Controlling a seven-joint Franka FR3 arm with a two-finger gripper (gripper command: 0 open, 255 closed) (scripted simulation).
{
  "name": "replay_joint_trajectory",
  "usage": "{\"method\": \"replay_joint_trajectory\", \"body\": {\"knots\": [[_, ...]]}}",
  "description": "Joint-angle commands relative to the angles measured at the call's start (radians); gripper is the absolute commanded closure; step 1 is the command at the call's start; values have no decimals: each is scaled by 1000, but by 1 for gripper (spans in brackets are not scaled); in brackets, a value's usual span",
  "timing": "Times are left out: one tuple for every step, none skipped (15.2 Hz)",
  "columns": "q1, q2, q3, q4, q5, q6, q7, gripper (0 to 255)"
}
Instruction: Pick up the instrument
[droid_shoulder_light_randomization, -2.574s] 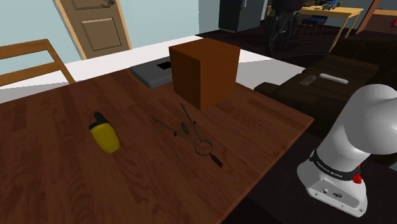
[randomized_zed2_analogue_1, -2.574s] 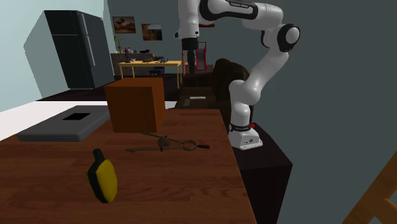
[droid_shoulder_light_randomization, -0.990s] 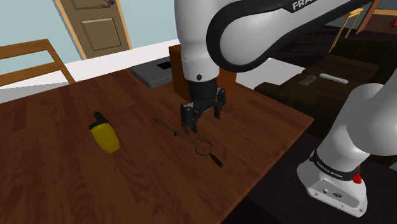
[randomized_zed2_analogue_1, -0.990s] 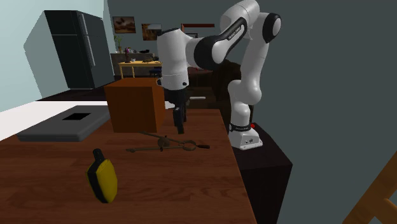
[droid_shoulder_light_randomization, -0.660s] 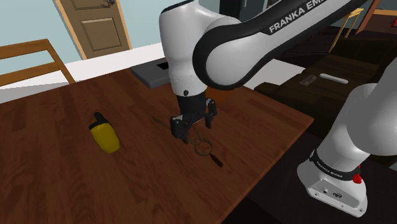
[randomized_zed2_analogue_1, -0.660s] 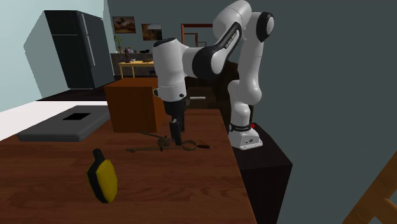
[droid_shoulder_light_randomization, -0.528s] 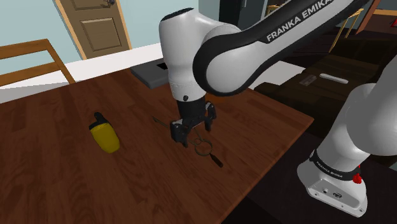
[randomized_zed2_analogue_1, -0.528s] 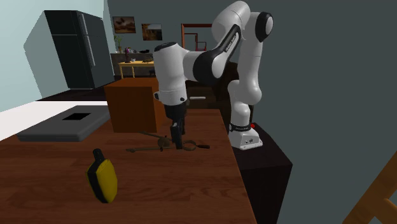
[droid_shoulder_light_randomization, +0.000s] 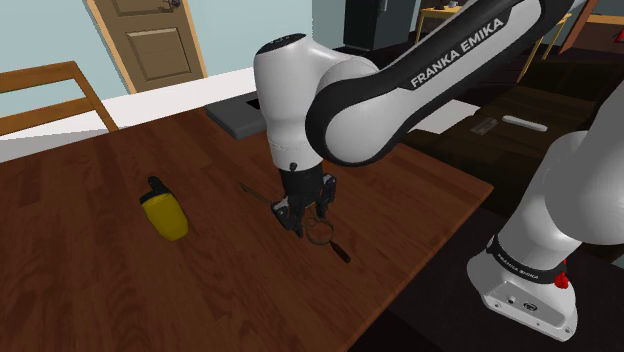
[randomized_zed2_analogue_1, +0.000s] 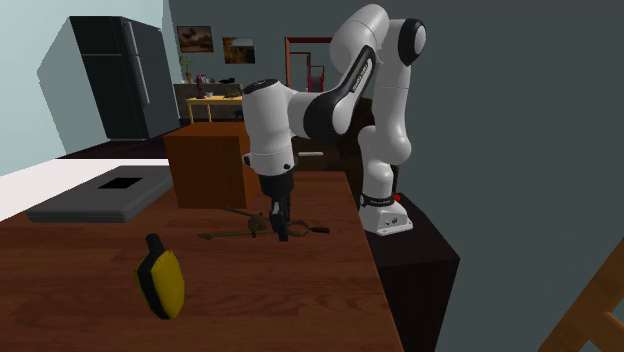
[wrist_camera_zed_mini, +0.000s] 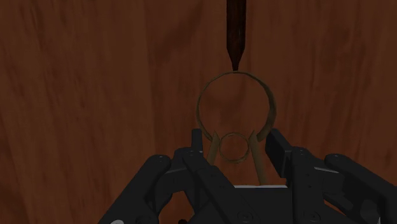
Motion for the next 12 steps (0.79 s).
{"method": "replay_joint_trajectory", "body": {"knots": [[0, 1, 0, -1, 0, 1, 0, 255], [0, 1, 0, -1, 0, 1, 0, 255], [0, 0, 0, -1, 0, 1, 0, 255], [0, 0, 0, -1, 0, 0, 0, 255], [0, 0, 0, -1, 0, 0, 0, 255], [0, 1, 0, 0, 0, 0, 0, 255], [0, 3, 0, 1, -1, 1, 2, 255], [0, -6, -1, 8, 3, -13, -2, 255], [0, -14, -2, 15, 7, -27, -4, 255], [0, -22, -3, 22, 11, -41, -7, 255], [0, -29, -4, 29, 14, -55, -10, 255], [0, -37, -5, 36, 18, -69, -12, 255]]}}
